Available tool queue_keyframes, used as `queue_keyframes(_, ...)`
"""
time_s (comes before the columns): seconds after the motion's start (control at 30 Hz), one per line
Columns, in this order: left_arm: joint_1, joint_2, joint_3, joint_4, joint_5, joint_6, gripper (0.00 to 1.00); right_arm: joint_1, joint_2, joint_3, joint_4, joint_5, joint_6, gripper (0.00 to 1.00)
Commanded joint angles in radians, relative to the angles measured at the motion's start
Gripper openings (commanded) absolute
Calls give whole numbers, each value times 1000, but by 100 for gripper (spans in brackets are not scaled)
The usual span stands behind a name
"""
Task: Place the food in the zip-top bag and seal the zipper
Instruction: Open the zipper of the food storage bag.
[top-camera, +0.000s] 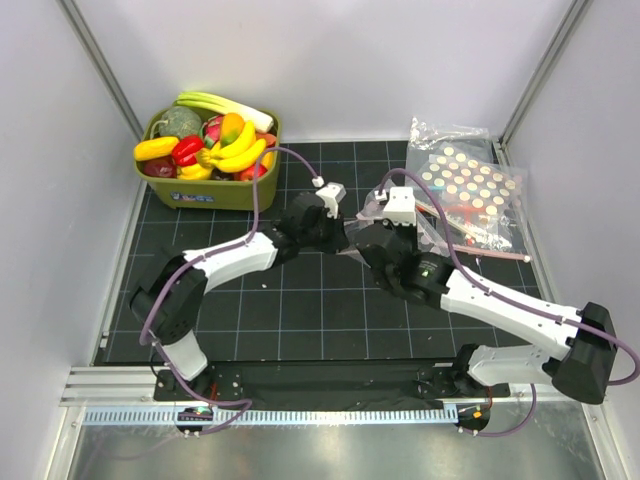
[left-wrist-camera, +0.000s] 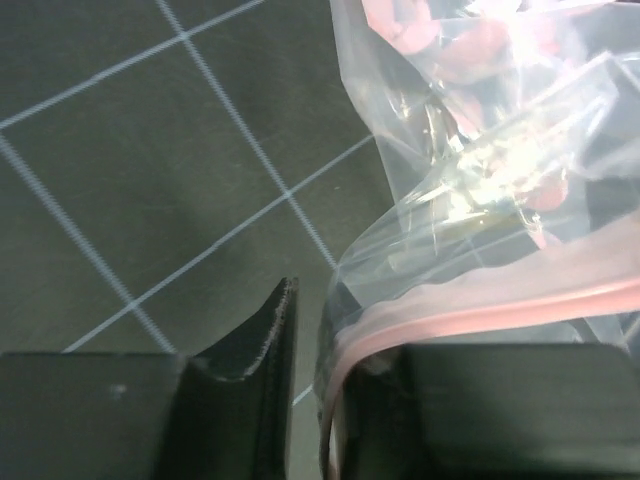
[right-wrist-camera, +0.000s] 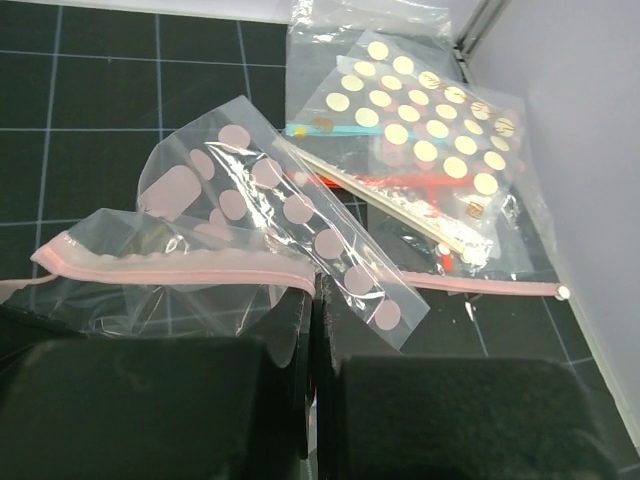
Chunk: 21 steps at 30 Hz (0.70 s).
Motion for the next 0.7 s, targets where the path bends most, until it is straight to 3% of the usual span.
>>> queue_keyframes(0.0, 19, -69, -43, -42, -91, 39, 25, -20, -56, -22, 136, -50, -43, 1)
queue_keyframes(0.07, 19, -83, -51, -32, -91, 51, 32, -21, -30, -16, 129, -58, -33, 1)
queue_keyframes(0.1, 18, -88, -52, -30, -85, 61, 44, -21, -17, -11, 122, -59, -17, 1)
queue_keyframes(0.13, 12, -100, -55, -29, -94, 71, 49, -21, 0, 4, 103, -68, -3, 1)
queue_keyframes(0.37, -11, -213, -141, 54, -145, 108, 62, -32, 162, 65, 59, -99, 82, 1)
queue_keyframes(0.43, -11, -252, -170, 99, -145, 117, 81, -36, 193, 74, 66, -119, 85, 1)
queue_keyframes(0.5, -11, -304, -207, 125, -143, 131, 94, -40, 208, 81, 63, -124, 89, 1)
queue_keyframes(0.67, -11, -393, -268, 149, -215, 131, 95, -49, 190, 74, 52, -107, 108, 1)
